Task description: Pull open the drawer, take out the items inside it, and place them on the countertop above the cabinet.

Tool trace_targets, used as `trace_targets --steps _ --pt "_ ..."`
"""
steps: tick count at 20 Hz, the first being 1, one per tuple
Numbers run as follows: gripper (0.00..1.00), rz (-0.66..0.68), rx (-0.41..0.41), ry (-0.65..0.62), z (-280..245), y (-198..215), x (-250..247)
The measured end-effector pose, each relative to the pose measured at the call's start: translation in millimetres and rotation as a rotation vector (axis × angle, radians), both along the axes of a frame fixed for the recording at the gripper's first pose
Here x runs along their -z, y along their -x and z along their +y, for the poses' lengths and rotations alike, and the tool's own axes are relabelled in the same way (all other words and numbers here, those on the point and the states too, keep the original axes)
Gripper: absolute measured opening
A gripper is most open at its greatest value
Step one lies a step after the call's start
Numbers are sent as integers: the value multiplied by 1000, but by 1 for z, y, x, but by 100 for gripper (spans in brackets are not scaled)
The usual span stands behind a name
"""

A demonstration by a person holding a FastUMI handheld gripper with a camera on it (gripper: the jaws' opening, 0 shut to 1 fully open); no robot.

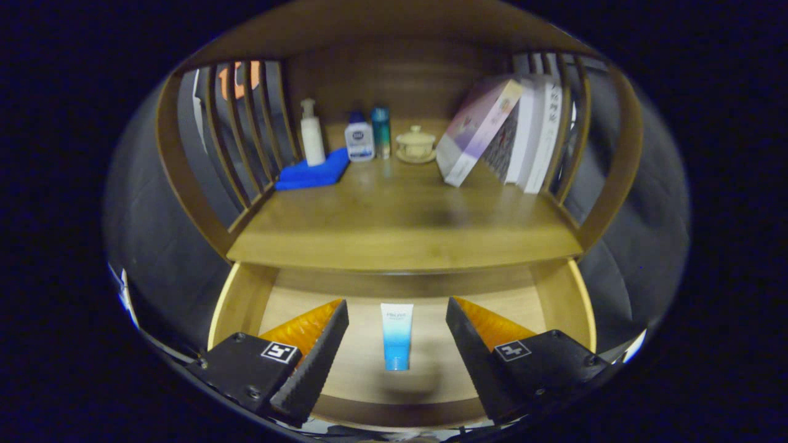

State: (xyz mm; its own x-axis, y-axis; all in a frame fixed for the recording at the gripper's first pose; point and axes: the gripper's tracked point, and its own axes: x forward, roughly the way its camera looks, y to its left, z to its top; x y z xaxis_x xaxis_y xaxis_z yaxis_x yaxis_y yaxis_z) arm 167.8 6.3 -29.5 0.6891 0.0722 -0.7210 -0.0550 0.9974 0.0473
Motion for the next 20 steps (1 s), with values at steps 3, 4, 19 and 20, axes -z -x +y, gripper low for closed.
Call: trace_targets --steps 3,4,19,20 --pt "100 119 4 29 8 -9 34" --pt "100 146 -2 55 8 -12 43" --pt "83 445 62 -2 -3 -5 123" --pt "80 450 73 -2 -6 -7 126"
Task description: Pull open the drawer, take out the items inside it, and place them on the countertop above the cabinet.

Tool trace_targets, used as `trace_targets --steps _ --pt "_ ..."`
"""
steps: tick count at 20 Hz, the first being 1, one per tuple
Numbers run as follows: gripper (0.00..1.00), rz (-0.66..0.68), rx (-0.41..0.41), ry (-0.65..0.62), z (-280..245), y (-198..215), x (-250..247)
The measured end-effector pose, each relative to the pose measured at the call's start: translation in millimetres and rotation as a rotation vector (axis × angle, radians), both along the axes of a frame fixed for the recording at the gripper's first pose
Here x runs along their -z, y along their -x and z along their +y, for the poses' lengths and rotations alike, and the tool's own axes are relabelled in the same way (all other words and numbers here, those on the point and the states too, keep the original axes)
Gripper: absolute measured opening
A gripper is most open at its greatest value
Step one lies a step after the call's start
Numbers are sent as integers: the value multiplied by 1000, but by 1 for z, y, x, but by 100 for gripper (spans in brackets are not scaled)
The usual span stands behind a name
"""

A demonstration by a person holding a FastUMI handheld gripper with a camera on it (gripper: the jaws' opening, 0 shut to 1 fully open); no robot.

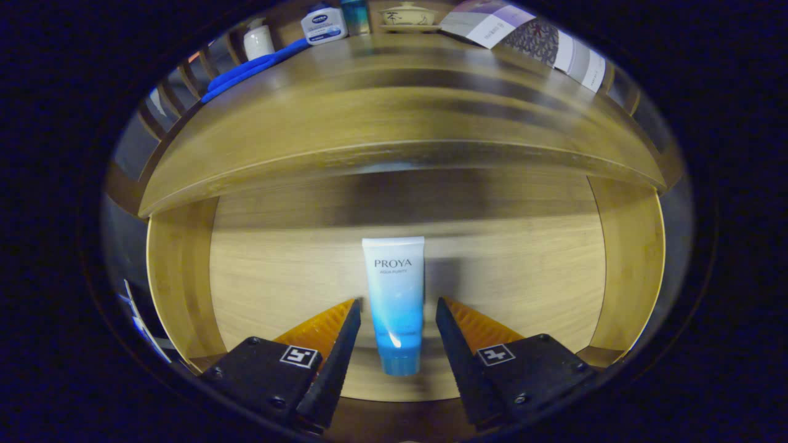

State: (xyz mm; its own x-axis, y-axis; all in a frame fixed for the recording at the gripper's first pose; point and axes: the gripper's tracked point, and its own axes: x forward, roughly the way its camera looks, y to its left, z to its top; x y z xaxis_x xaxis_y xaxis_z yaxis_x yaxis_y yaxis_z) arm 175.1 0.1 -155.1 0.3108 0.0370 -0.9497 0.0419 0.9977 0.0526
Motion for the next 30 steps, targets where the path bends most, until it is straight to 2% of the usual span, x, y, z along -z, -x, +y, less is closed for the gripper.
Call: trace_targets --steps 1,4,8,20,24,30 --pt "78 3 10 8 -3 -1 1" --pt "59 10 1 26 -3 0 1" --pt "51 -3 9 29 -5 3 -6" --pt "50 -137 -27 -76 7 41 -76" --pt "50 -187 -23 -74 3 36 -106" --pt "50 -247 -14 -44 0 5 -142"
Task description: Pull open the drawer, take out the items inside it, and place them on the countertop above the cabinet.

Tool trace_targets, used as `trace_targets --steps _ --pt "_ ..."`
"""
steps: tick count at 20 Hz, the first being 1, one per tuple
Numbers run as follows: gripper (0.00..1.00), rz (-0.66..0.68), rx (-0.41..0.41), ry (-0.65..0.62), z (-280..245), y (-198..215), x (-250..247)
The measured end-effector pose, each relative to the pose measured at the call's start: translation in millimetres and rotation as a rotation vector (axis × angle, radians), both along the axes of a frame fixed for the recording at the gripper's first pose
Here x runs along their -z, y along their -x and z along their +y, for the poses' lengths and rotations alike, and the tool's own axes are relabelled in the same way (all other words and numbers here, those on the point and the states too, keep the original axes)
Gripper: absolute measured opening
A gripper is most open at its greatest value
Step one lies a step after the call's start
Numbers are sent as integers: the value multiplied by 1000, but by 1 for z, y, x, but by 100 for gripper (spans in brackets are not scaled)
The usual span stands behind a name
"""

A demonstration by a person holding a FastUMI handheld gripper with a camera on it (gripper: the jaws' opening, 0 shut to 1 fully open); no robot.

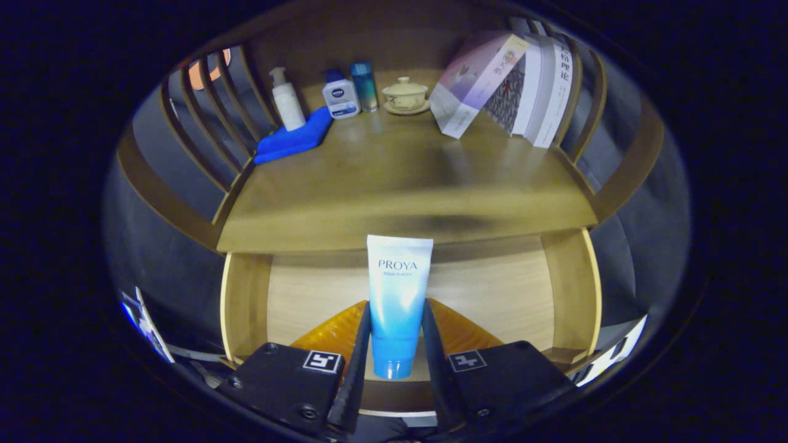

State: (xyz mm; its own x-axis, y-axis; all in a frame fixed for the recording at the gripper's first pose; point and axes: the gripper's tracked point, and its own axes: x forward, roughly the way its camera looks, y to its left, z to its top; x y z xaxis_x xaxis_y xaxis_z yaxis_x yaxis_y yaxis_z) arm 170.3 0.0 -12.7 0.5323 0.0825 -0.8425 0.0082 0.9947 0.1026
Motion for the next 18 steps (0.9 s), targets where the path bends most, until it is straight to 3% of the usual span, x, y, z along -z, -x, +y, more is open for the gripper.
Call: trace_targets --steps 6,11,18 --pt "50 -67 31 -16 4 -56 -19" --pt "50 -138 11 68 -8 -103 -22" --pt "50 -139 33 47 -7 -133 4"
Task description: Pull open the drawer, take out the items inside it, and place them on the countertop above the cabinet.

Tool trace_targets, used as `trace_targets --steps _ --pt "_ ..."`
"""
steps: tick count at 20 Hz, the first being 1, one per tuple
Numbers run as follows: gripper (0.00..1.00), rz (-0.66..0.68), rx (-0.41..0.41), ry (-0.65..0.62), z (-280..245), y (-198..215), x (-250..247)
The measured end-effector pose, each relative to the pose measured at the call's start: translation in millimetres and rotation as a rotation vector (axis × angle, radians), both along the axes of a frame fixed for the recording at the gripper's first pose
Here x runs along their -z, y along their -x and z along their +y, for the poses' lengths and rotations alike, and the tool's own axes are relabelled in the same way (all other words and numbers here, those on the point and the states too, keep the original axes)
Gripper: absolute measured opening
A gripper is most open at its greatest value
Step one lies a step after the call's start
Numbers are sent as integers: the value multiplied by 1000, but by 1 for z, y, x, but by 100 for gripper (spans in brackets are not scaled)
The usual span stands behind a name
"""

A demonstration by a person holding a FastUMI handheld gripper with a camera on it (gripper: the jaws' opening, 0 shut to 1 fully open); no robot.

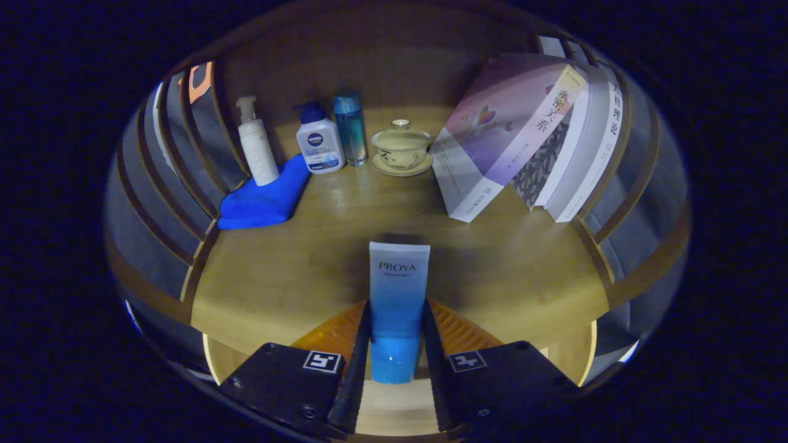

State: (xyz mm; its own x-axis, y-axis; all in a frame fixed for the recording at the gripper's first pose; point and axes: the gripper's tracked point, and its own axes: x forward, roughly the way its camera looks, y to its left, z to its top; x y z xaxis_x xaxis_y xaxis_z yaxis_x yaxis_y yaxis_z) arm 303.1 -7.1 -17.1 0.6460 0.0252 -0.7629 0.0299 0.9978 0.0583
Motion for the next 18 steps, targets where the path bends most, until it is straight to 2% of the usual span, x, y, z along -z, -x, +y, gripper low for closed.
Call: trace_targets --steps 12,14,15,18 --pt "54 -190 -25 35 -2 -7 1" --pt "54 -218 -4 -8 0 -4 -5" --pt "59 -251 11 -41 3 -5 -10" --pt "69 -368 40 -25 -5 -3 -37"
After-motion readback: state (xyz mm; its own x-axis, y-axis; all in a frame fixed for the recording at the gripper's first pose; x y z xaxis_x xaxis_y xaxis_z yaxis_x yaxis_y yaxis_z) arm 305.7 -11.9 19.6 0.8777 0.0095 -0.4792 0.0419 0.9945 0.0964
